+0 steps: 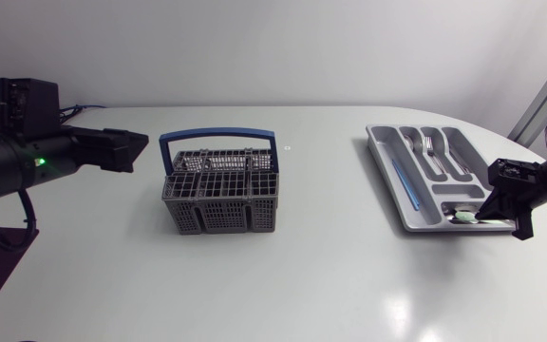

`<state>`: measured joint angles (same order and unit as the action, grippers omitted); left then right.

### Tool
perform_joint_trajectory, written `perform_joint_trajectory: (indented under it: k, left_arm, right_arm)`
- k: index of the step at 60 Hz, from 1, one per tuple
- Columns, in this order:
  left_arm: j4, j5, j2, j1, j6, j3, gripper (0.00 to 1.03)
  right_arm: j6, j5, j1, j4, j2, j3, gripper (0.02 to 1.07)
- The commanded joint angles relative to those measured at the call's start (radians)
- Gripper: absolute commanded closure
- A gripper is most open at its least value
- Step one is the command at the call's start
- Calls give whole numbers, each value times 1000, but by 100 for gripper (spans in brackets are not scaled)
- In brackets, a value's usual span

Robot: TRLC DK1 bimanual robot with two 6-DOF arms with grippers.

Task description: Unload the cutlery basket into the drawer organizer.

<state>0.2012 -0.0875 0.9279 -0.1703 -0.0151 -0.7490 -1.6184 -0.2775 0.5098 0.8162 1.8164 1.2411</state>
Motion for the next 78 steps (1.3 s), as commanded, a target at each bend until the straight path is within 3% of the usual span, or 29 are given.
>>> perform_joint_trajectory:
  k: [1,24,38,56,58,66,72,78]
  left_arm:
    - [-17,9,-35,18,27,46,4]
    - [-31,12,-181,40,41,157,4]
    - [-29,26,-261,43,69,201,4]
    - [-29,31,-356,45,92,267,4]
    - [-25,31,-370,45,93,273,4]
    - [-25,32,-445,46,97,312,4]
    - [-45,39,-500,60,88,362,4]
    - [-66,45,-559,75,78,415,4]
  right_arm:
    - [-41,31,15,-29,43,23,101]
    - [-52,141,6,-178,149,64,100]
    - [-41,155,-17,-256,141,29,74]
    - [-6,87,-19,-287,-5,-45,20]
    - [-3,64,-16,-284,-32,-60,4]
    - [71,-23,-5,-270,-147,-101,6]
    - [143,-104,3,-195,-226,-115,6]
    - [256,-170,10,-215,-336,-183,6]
